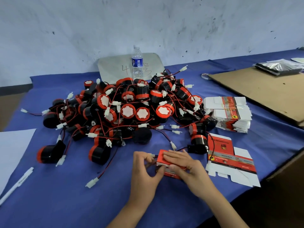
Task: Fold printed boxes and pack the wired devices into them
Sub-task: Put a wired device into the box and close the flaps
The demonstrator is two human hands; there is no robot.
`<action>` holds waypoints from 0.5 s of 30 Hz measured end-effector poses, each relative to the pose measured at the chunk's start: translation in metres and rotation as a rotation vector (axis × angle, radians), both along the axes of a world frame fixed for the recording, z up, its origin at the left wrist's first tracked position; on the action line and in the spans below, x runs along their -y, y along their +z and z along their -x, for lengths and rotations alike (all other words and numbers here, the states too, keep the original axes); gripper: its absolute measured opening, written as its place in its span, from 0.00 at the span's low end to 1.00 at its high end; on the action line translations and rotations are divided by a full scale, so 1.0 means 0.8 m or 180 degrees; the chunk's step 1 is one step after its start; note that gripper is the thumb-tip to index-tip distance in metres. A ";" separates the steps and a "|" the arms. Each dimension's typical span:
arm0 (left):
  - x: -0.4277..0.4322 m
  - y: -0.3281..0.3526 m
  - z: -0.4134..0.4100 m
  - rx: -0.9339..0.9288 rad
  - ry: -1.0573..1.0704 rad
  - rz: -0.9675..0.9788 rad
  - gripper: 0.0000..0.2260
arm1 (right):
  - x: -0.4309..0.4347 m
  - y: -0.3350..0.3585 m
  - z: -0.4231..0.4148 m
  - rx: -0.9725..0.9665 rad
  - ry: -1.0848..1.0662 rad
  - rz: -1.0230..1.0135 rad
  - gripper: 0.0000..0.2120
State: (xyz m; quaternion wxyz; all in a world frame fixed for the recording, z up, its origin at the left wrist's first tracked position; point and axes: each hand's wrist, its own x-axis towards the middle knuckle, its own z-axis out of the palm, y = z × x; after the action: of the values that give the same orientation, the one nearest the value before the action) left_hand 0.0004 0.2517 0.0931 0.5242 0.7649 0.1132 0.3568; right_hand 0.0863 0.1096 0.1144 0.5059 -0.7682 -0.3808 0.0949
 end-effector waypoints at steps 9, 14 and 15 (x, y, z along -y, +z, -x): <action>-0.015 0.000 -0.002 -0.0187 -0.0668 0.0195 0.06 | -0.001 -0.008 0.001 0.0354 -0.0062 0.0116 0.18; -0.025 -0.001 -0.002 -0.0124 -0.0807 0.0079 0.08 | 0.002 -0.009 0.001 0.0573 0.0088 0.0255 0.18; -0.029 -0.001 -0.002 -0.0117 -0.0865 0.0068 0.09 | 0.004 -0.010 0.000 0.0586 0.0110 0.0291 0.18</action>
State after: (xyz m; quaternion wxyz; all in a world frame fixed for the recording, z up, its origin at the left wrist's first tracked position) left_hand 0.0016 0.2749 0.0927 0.5737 0.7740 0.0219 0.2671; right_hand 0.0862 0.1068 0.1066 0.4315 -0.7892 -0.4341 0.0498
